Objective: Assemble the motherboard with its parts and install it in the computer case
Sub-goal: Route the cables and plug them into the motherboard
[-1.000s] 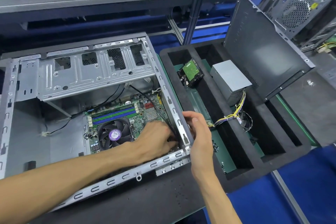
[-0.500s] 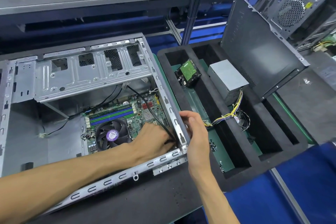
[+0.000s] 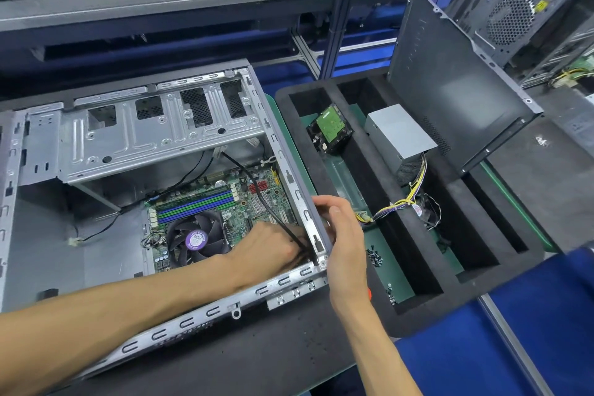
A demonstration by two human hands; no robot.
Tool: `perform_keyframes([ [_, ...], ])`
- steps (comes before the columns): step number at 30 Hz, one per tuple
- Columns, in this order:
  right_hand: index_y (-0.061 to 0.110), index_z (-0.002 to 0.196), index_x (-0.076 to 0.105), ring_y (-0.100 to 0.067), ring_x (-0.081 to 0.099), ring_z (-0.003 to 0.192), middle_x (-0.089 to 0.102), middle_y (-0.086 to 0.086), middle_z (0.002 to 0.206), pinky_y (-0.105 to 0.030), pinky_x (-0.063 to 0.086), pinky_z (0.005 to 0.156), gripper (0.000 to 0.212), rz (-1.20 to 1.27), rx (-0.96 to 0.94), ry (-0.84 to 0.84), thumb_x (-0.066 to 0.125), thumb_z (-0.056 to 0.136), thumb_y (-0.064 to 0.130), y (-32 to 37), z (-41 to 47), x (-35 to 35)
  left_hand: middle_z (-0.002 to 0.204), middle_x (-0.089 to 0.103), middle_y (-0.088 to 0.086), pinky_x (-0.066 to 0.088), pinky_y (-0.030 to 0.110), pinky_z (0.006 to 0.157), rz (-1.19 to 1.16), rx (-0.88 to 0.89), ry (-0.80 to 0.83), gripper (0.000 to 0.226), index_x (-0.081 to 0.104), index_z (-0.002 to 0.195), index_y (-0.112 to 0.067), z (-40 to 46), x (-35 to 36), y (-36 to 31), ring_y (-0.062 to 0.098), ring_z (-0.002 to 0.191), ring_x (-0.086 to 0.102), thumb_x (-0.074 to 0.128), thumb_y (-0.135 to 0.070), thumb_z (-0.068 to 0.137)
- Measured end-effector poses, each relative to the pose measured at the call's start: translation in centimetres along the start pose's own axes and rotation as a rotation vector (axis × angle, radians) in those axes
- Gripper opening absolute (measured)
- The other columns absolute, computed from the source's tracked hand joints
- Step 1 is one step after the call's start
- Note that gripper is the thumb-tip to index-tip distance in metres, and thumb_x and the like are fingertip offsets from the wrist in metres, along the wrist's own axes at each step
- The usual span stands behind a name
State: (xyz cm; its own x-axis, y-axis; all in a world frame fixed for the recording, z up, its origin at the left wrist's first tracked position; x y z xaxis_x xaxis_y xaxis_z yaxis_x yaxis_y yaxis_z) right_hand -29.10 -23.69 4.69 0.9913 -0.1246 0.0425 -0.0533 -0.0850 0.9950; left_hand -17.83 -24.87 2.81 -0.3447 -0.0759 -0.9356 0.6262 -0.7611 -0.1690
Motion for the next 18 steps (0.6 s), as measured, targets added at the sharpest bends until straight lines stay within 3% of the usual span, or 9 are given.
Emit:
perform_keyframes([
  [4, 0.013, 0.106, 0.068, -0.010, 0.069, 0.096, 0.074, 0.005, 0.100, -0.014, 0.048, 0.077, 0.035, 0.007, 0.006, 0.007, 0.035, 0.100, 0.022, 0.0, 0.0, 0.0, 0.050, 0.055, -0.001, 0.052, 0.025, 0.053, 0.049, 0.037, 0.046, 0.031, 0.061, 0.055, -0.011, 0.2, 1.0, -0.1, 0.016, 0.043, 0.057, 0.091, -0.002, 0.057],
  [9, 0.015, 0.106, 0.069, -0.011, 0.068, 0.100, 0.073, 0.005, 0.103, -0.015, 0.047, 0.080, 0.035, -0.006, 0.006, 0.000, 0.036, 0.099, 0.024, -0.1, 0.0, 0.0, 0.048, 0.052, 0.001, 0.047, 0.024, 0.040, 0.037, 0.022, 0.042, 0.036, 0.058, 0.053, -0.010, 0.2, 0.9, 0.0, 0.017, 0.041, 0.053, 0.091, 0.004, 0.049],
  [12, 0.015, 0.106, 0.068, -0.008, 0.068, 0.097, 0.073, 0.007, 0.101, -0.012, 0.047, 0.078, 0.034, -0.002, 0.001, 0.008, 0.036, 0.100, 0.023, -0.1, 0.0, 0.0, 0.054, 0.055, 0.003, 0.038, 0.022, 0.033, 0.031, 0.049, -0.045, 0.020, 0.058, 0.056, -0.007, 0.3, 0.0, -0.3, 0.018, 0.058, 0.054, 0.067, -0.008, 0.074],
  [14, 0.015, 0.106, 0.068, -0.007, 0.069, 0.095, 0.074, 0.008, 0.099, -0.011, 0.047, 0.076, 0.034, 0.004, 0.003, 0.015, 0.035, 0.101, 0.023, -0.1, 0.0, -0.1, 0.055, 0.054, 0.004, 0.037, 0.021, 0.029, 0.038, 0.067, -0.089, 0.023, 0.057, 0.056, -0.006, 0.4, -0.3, -0.5, 0.018, 0.061, 0.051, 0.057, -0.012, 0.078],
  [18, 0.018, 0.106, 0.069, -0.011, 0.068, 0.100, 0.073, 0.005, 0.103, -0.015, 0.048, 0.079, 0.035, -0.001, 0.011, 0.010, 0.036, 0.100, 0.025, -0.3, 0.1, -0.1, 0.046, 0.048, 0.003, 0.036, 0.021, 0.030, 0.100, 0.063, 0.032, 0.043, 0.053, 0.051, -0.008, 0.3, 0.3, -0.7, 0.018, 0.039, 0.048, 0.094, 0.001, 0.044],
])
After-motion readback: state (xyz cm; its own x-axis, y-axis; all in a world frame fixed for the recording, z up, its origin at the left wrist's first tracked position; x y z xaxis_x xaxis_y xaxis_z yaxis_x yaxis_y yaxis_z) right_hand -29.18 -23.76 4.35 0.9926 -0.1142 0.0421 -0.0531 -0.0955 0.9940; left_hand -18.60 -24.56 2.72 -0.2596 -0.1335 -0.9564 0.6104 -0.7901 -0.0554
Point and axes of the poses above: each hand's wrist, its own z-axis towards the middle knuckle, its own x-axis out of the palm, y = z × x, the point moved 5 cm from there along z, towards the middle knuckle
